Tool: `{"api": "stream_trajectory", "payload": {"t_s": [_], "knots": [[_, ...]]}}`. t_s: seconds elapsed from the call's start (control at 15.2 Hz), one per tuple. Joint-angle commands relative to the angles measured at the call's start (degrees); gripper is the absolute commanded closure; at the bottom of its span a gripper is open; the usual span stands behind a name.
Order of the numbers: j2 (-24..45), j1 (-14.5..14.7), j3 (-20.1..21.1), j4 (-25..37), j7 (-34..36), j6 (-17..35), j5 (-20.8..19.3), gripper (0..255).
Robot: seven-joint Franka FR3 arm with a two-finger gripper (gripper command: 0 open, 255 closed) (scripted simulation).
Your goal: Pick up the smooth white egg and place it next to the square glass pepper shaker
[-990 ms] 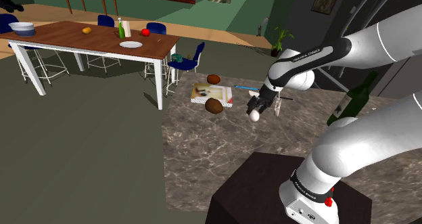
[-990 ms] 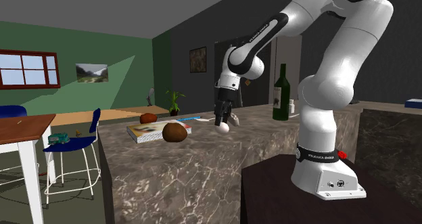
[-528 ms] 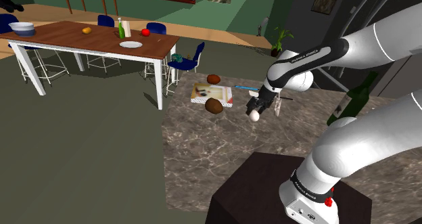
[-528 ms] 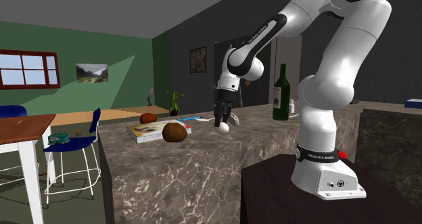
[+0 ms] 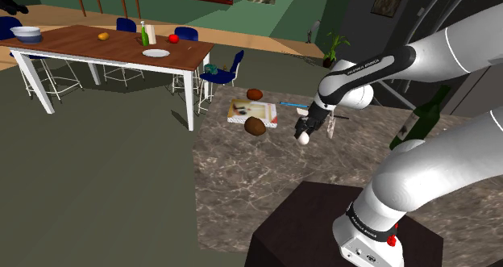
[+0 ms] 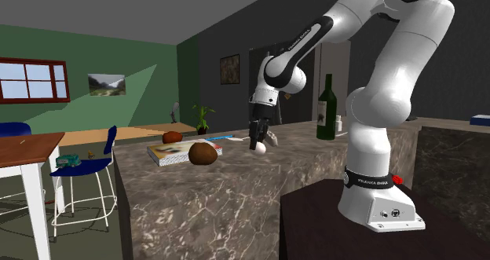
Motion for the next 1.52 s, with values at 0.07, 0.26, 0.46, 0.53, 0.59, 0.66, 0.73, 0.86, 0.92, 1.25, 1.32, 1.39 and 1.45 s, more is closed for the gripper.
{"api": "stream_trajectory", "payload": {"t_s": [0.07,0.26,0.46,0.53,0.59,0.66,0.73,0.86,0.92,1.25,1.32,1.39,1.45], "knots": [[0.01,-0.01,-0.01,-0.01,0.01,-0.01,-0.01,255],[-1.55,-0.68,0.68,0.58,0.85,-2.1,-0.7,255],[-3.73,-1.48,1.6,1.59,1.98,-5.23,-1.51,255],[-4.4,-1.7,1.88,1.96,2.32,-6.26,-1.72,255],[-5.06,-1.9,2.15,2.34,2.65,-7.28,-1.92,255],[-5.68,-2.09,2.41,2.74,2.95,-8.29,-2.09,255],[-6.29,-2.25,2.66,3.15,3.25,-9.29,-2.24,255],[-7.42,-2.53,3.13,4.02,3.8,-11.26,-2.5,255],[-7.96,-2.66,3.35,4.48,4.07,-12.23,-2.61,255],[-10.28,-3.09,4.36,6.94,5.24,-16.93,-2.96,255],[-10.67,-3.15,4.54,7.47,5.45,-17.85,-3.0,255],[-11.05,-3.19,4.72,8.02,5.66,-18.75,-3.04,255],[-11.4,-3.24,4.89,8.57,5.86,-19.64,-3.07,255]]}}
